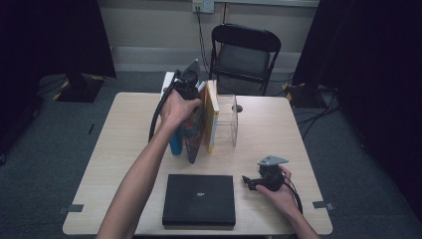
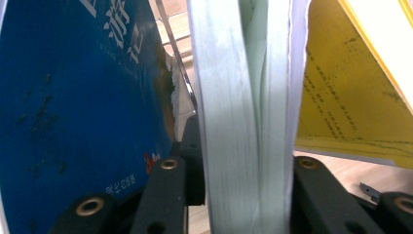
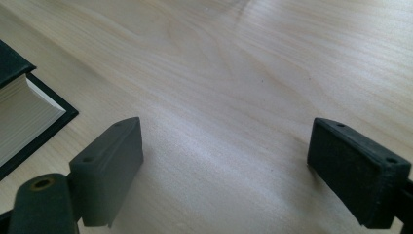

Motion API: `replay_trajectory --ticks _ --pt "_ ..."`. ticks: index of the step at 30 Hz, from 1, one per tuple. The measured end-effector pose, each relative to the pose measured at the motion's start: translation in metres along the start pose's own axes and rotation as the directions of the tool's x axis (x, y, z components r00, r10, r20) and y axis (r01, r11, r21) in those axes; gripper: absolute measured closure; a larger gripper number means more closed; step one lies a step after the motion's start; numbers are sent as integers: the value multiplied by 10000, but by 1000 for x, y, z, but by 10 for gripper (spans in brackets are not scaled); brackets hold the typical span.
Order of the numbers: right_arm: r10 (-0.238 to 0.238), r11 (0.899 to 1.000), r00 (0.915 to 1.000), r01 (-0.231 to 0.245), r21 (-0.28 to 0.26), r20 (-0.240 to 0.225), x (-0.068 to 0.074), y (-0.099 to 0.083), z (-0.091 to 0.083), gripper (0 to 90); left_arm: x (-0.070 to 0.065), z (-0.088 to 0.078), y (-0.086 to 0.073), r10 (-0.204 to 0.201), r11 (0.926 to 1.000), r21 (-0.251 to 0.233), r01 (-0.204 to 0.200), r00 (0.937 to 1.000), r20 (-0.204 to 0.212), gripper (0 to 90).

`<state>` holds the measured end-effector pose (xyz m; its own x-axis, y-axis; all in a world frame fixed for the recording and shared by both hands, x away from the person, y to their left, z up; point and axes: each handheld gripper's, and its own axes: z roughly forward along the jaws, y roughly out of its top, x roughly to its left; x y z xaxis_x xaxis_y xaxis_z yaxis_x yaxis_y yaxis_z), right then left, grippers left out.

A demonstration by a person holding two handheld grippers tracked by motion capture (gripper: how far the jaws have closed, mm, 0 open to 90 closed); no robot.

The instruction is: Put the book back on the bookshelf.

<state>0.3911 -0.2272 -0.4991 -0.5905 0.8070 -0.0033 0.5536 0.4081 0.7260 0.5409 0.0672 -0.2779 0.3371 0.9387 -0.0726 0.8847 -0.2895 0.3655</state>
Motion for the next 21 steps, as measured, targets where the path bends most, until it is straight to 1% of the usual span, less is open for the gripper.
replay_trajectory --ticks 1,3,4,6,7,9,11,12,13,14,15,17,18,19,20,21 --pt "-7 10000 10000 7 13 3 0 0 0 129 0 0 0 105 9999 7 -105 9999 15 734" --pt "-17 10000 10000 17 15 -8 0 0 0 129 0 0 0 102 9999 -25 -102 9999 46 738" --pt "-32 10000 10000 32 7 -25 0 0 0 129 0 0 0 -37 10000 -58 37 10000 86 738" --pt "-27 10000 10000 27 15 -25 0 0 0 129 2 0 1 -10 10000 -29 11 9998 175 739" --pt "-36 10000 10000 36 22 -31 0 0 0 129 3 0 2 -151 9998 -160 155 9996 248 739" --pt "-42 10000 10000 42 38 -26 0 0 0 129 4 0 4 -125 9998 -151 129 9995 277 739" --pt "-47 10000 10000 47 43 -32 0 0 0 129 5 0 6 -188 9996 -198 193 9995 259 740" --pt "-53 10000 10000 53 41 -36 0 0 0 129 5 0 7 -277 9991 -308 285 9992 272 740" --pt "-52 10000 10000 52 45 -36 0 0 0 129 6 0 8 -214 9992 -327 222 9995 240 740" --pt "-54 10000 10000 54 40 -45 0 0 0 129 5 0 9 -375 9985 -400 386 9989 265 740" --pt "-54 10000 10000 54 41 -45 0 0 0 129 6 0 10 -343 9984 -449 355 9991 268 740" --pt "-54 10000 10000 55 41 -44 0 0 0 129 8 -1 14 -430 9978 -495 444 9987 284 740" --pt "-52 10000 10000 52 42 -44 0 0 0 129 8 -1 15 -552 9966 -594 568 9981 280 740" --pt "-52 10000 10000 52 38 -43 0 0 0 129 8 -2 17 -488 9972 -545 503 9984 279 740" --pt "-51 10000 10000 51 41 -47 0 0 0 129 8 -2 19 -566 9965 -597 581 9981 260 739" --pt "-54 10000 10000 54 33 -50 0 0 0 129 8 -2 21 -550 9965 -613 564 9982 242 739"
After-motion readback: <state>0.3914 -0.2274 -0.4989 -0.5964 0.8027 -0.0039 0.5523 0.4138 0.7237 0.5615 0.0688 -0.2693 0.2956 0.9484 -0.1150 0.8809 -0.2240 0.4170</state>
